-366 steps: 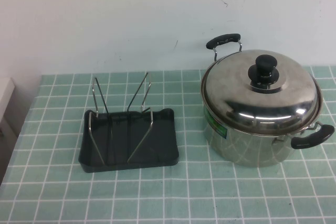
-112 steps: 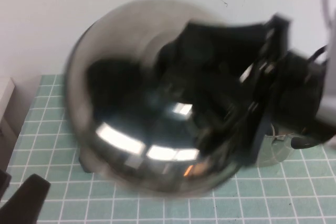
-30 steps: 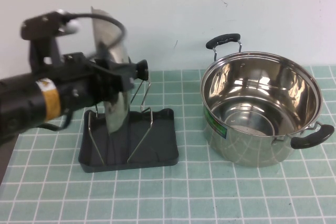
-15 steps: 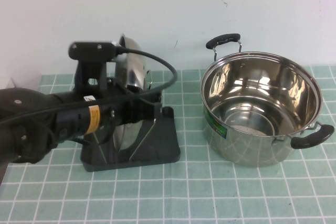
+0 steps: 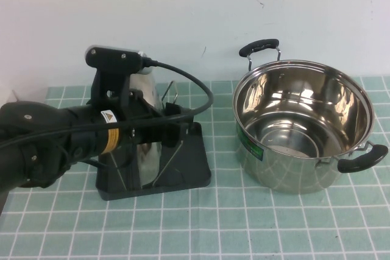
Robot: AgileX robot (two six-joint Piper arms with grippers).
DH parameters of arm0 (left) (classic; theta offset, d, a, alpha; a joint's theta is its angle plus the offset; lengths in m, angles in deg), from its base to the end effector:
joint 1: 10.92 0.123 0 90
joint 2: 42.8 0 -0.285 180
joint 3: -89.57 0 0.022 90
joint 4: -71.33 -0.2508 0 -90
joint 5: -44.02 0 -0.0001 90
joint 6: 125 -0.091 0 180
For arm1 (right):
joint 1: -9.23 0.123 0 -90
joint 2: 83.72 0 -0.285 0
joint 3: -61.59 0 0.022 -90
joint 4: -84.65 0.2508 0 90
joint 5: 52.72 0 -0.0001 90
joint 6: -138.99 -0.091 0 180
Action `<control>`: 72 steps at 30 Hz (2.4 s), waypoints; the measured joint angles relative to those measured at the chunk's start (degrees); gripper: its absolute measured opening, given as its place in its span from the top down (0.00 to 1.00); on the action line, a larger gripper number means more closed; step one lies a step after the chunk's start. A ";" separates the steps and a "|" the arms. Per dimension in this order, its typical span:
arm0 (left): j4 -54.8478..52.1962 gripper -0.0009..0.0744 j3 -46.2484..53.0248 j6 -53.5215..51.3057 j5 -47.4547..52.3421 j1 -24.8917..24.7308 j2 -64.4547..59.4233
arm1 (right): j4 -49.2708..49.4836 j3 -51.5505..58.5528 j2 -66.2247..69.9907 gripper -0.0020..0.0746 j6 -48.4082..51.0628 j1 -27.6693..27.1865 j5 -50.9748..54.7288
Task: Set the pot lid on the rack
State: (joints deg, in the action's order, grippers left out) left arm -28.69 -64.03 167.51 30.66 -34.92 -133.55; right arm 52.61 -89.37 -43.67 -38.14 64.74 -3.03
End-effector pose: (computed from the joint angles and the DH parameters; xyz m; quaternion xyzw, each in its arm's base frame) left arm 0.2785 -0.1466 0.2695 0.1455 0.8478 -0.2496 0.4448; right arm 0.0781 0.0485 0.3824 -0.4440 0.6995 -0.0268 0.5593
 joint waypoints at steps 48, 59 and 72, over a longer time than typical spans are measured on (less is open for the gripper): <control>109.25 0.99 25.92 -108.28 30.82 0.00 64.43 | 14.56 23.30 -13.89 0.97 6.75 -0.10 -9.82; 109.41 0.99 36.56 -109.53 22.93 0.00 68.99 | 14.37 31.52 -14.38 0.98 4.39 -0.10 -18.45; 109.41 0.99 36.76 -110.11 26.56 0.00 68.99 | 14.10 31.52 -14.60 0.98 4.39 -0.10 -15.94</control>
State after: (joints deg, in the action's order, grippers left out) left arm 80.72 -27.27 57.39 57.22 -34.92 -64.56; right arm 66.71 -57.85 -58.27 -33.74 64.64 -18.96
